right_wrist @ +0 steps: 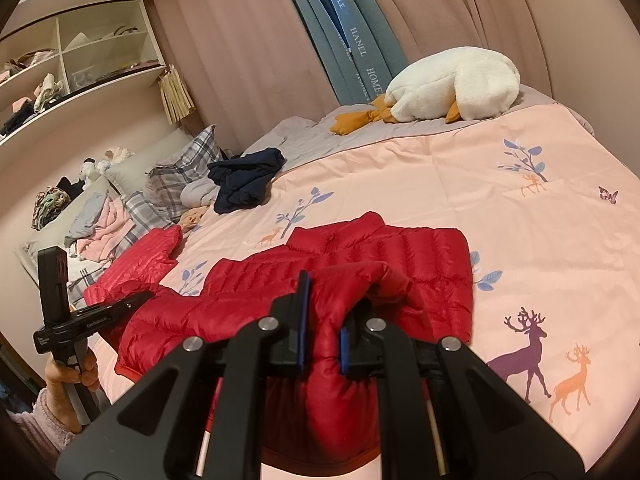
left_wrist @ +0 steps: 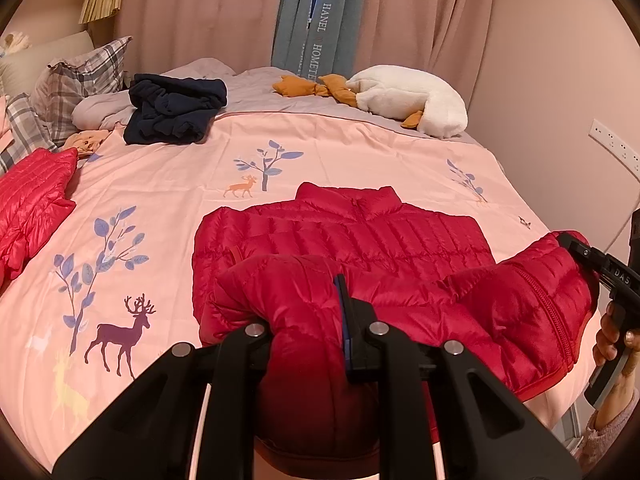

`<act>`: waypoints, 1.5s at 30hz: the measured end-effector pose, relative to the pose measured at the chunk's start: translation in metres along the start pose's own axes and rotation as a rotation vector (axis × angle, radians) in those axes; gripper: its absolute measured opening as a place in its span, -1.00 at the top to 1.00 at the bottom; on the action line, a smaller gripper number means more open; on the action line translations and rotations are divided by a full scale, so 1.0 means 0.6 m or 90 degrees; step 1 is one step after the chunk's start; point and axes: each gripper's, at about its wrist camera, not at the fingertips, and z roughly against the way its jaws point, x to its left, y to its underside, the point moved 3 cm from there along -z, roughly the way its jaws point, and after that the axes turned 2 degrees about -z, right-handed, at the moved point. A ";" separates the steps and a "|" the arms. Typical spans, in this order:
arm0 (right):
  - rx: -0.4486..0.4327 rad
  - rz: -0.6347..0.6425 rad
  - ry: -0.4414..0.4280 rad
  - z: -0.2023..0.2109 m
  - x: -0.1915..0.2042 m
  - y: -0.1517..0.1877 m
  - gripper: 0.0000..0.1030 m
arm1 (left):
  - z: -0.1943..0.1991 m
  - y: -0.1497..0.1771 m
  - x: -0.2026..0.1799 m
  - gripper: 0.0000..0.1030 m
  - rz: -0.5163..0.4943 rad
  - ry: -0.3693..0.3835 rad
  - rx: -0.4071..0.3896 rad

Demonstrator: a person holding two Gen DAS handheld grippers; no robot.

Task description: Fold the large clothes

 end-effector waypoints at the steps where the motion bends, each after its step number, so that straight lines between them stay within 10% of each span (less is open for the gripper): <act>1: 0.000 0.000 0.002 -0.003 -0.002 -0.002 0.77 | -0.003 -0.001 0.000 0.65 0.001 -0.002 0.000; 45: 0.009 0.062 0.103 -0.091 -0.025 -0.037 0.77 | -0.098 -0.059 0.006 0.65 0.040 -0.076 0.023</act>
